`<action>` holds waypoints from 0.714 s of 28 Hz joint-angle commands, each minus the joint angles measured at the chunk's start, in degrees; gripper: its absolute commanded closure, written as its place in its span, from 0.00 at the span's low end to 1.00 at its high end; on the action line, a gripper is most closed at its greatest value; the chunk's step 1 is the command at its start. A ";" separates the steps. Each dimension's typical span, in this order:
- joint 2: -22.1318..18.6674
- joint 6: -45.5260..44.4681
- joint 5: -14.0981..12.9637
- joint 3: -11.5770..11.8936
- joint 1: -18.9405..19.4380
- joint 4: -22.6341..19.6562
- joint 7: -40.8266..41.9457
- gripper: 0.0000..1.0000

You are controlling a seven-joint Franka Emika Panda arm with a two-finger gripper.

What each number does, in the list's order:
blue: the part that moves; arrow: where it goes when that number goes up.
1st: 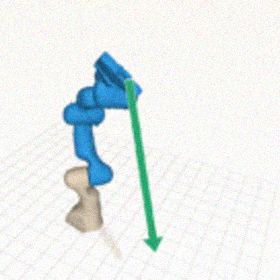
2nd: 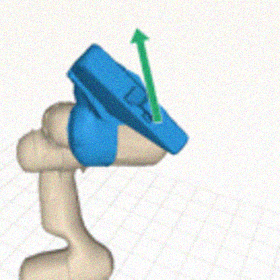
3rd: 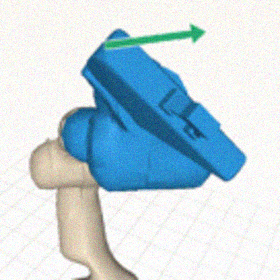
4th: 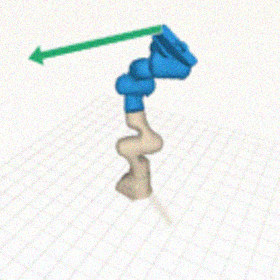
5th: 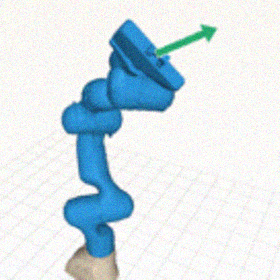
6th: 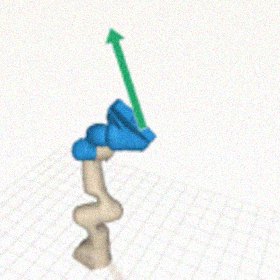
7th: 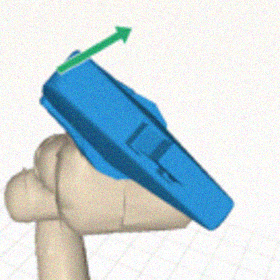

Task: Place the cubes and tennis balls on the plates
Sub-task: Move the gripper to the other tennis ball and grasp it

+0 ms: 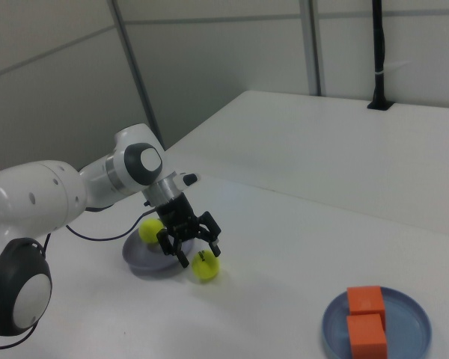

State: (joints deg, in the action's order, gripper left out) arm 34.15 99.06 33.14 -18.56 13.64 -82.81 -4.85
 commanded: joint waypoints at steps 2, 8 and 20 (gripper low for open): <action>1.71 4.47 1.31 0.55 0.25 -0.69 0.54 0.00; 2.85 5.97 3.42 0.55 0.25 -0.34 0.63 0.68; 1.27 6.32 3.07 -0.77 0.60 3.97 0.98 1.00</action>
State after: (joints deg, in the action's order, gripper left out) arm 37.32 104.34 35.89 -18.66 13.72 -79.76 -4.85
